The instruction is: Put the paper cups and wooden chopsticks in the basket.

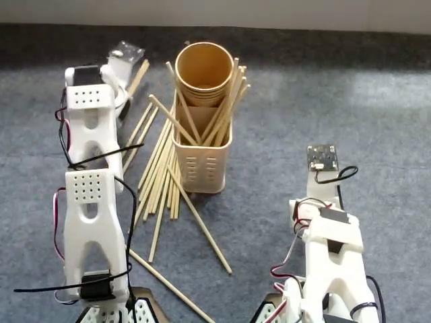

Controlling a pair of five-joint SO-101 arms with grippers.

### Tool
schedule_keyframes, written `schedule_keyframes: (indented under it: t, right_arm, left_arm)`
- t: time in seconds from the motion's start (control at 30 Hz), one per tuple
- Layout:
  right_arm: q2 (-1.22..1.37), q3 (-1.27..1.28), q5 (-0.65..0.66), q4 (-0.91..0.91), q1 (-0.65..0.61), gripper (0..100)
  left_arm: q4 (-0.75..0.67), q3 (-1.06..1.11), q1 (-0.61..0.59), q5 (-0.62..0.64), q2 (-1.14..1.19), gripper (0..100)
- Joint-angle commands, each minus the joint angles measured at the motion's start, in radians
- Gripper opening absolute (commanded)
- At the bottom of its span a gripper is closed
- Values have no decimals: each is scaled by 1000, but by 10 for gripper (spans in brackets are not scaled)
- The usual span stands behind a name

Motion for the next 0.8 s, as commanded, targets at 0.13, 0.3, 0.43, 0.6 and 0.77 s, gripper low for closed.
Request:
schedule_keyframes:
  t: [0.13,0.3,0.43,0.6,0.77]
  right_arm:
    - [-1,-1,9,-18,-7,166]
    - [-1,-1,9,-18,-7,166]
    - [-1,-1,9,-18,-7,166]
    - [-1,-1,9,-18,-7,166]
    - [-1,-1,9,-18,-7,166]
  left_arm:
    - [11,-203,131,210,-426,5]
    - [15,-96,305,388,-788,5]
    - [15,59,473,468,-1059,5]
    - [9,335,587,552,-1305,5]
    - [-95,579,613,586,-1409,5]
